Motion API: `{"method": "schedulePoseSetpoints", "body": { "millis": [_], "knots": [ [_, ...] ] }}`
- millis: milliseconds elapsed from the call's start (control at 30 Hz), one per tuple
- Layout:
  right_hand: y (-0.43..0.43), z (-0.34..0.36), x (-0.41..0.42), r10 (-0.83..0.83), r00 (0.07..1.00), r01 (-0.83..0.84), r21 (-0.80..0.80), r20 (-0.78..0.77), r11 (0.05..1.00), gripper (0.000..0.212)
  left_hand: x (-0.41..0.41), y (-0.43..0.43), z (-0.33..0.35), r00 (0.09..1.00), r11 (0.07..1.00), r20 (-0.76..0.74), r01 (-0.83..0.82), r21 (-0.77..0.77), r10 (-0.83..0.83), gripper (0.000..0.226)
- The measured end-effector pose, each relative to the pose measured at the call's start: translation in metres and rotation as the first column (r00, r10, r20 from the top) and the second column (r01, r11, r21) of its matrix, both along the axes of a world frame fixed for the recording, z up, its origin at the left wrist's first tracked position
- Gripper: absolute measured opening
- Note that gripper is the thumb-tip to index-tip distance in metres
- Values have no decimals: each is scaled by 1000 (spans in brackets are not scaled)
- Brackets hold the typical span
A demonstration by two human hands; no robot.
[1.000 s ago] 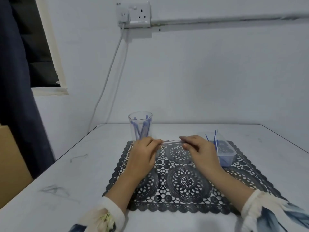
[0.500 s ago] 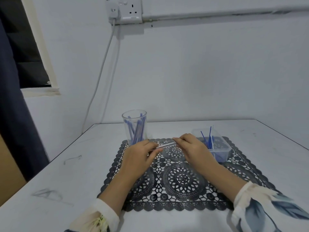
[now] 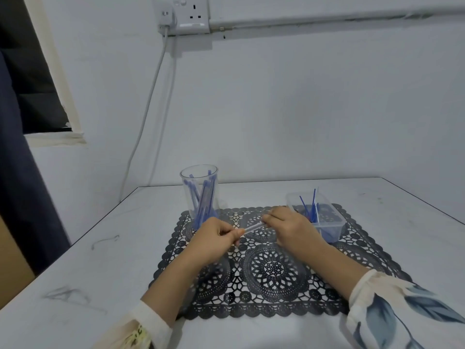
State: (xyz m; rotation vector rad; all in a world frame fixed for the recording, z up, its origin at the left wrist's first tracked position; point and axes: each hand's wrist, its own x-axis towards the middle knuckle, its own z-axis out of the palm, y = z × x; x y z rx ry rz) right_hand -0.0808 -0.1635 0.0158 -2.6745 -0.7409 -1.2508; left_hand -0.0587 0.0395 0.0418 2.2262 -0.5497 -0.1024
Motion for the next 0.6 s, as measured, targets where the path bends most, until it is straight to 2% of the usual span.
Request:
{"method": "schedulePoseSetpoints", "body": {
  "millis": [133,233,300,400,467,600],
  "knots": [
    [2,1,-1,41,999,-40,-14,29,999,38,-2,-2,0,997,996,-72,-45,-73,40,49],
    [5,-1,3,57,998,-58,41,21,997,14,1,-1,-6,996,996,1,-92,-17,92,51],
    [8,-1,1,83,996,-80,99,-29,992,25,3,2,-8,990,992,76,-119,34,116,51],
    [10,-1,-1,88,995,-82,103,-47,991,17,3,4,-6,949,965,279,-198,172,145,52],
    [10,-1,-1,96,994,-91,87,-51,992,28,3,4,-5,922,949,371,-209,235,111,52],
    [12,0,0,100,993,-95,80,-60,992,23,3,7,-5,876,936,482,-191,295,26,51]
  ]
}}
